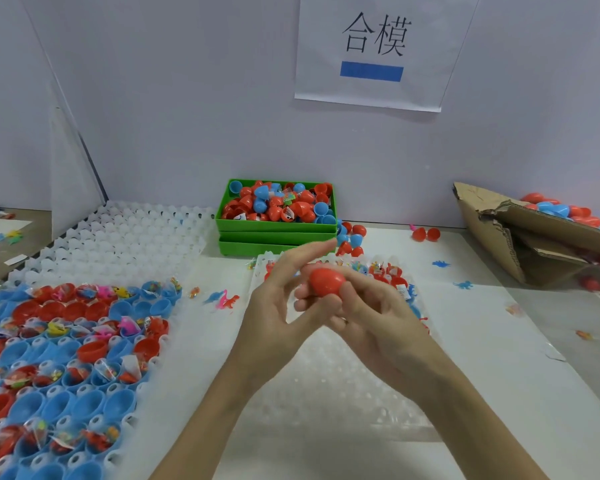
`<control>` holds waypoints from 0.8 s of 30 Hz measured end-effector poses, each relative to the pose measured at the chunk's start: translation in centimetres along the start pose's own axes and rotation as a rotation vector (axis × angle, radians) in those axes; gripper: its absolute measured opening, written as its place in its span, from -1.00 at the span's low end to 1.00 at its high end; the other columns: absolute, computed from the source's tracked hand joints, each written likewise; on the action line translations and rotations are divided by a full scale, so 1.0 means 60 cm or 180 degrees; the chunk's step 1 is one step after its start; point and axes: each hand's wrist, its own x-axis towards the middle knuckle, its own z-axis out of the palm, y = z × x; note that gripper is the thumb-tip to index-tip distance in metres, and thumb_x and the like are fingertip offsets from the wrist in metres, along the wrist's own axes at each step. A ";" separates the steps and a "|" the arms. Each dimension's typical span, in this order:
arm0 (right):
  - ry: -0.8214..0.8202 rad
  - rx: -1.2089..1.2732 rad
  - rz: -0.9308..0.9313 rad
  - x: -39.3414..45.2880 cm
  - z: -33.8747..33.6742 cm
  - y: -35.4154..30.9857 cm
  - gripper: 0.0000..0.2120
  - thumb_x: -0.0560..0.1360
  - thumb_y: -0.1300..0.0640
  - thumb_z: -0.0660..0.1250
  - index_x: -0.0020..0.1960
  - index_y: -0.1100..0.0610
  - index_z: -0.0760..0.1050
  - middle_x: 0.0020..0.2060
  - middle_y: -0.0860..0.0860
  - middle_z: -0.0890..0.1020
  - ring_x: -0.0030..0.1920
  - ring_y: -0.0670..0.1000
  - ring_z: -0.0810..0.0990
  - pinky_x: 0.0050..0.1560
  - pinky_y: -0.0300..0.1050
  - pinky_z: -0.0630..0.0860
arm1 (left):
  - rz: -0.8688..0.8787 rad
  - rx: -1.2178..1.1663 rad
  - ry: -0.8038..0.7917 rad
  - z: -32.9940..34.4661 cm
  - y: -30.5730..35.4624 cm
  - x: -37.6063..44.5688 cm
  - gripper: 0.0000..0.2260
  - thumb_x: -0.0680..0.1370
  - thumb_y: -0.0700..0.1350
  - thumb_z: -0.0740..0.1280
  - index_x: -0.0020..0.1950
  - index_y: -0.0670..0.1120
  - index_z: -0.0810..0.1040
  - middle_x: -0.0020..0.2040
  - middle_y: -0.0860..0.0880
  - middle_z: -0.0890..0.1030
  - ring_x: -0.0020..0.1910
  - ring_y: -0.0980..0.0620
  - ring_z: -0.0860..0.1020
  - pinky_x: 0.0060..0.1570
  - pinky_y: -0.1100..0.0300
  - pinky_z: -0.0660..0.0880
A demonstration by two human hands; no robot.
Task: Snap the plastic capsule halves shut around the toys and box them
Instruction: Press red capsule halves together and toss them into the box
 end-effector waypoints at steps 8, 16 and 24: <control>-0.0199 0.0792 0.0142 0.002 0.007 0.012 -0.63 0.65 0.12 0.22 0.31 0.31 0.59 0.20 0.20 0.66 0.29 0.14 0.63 0.31 -0.07 0.54 | 0.0291 0.0069 0.0186 0.002 0.003 -0.004 -0.73 0.57 -0.05 0.49 0.25 -0.02 0.61 0.27 0.06 0.68 0.32 -0.07 0.61 0.22 0.18 0.58; -0.0003 0.0835 0.0136 0.003 0.010 0.018 -0.67 0.62 0.16 0.23 0.24 0.31 0.63 0.14 0.20 0.68 0.23 0.18 0.66 0.26 -0.05 0.58 | 0.0380 0.0024 0.0186 0.010 -0.001 -0.008 -0.71 0.61 -0.10 0.38 0.31 -0.14 0.59 0.26 0.01 0.67 0.32 -0.08 0.61 0.22 0.21 0.58; -0.0157 0.1075 0.0317 0.004 0.015 0.008 -0.66 0.61 0.10 0.34 0.27 0.30 0.62 0.18 0.20 0.67 0.23 0.15 0.66 0.27 -0.06 0.57 | 0.0275 0.0220 0.0269 0.011 0.000 -0.007 -0.68 0.55 0.07 0.40 0.27 0.01 0.59 0.19 0.16 0.66 0.28 0.01 0.61 0.17 0.23 0.60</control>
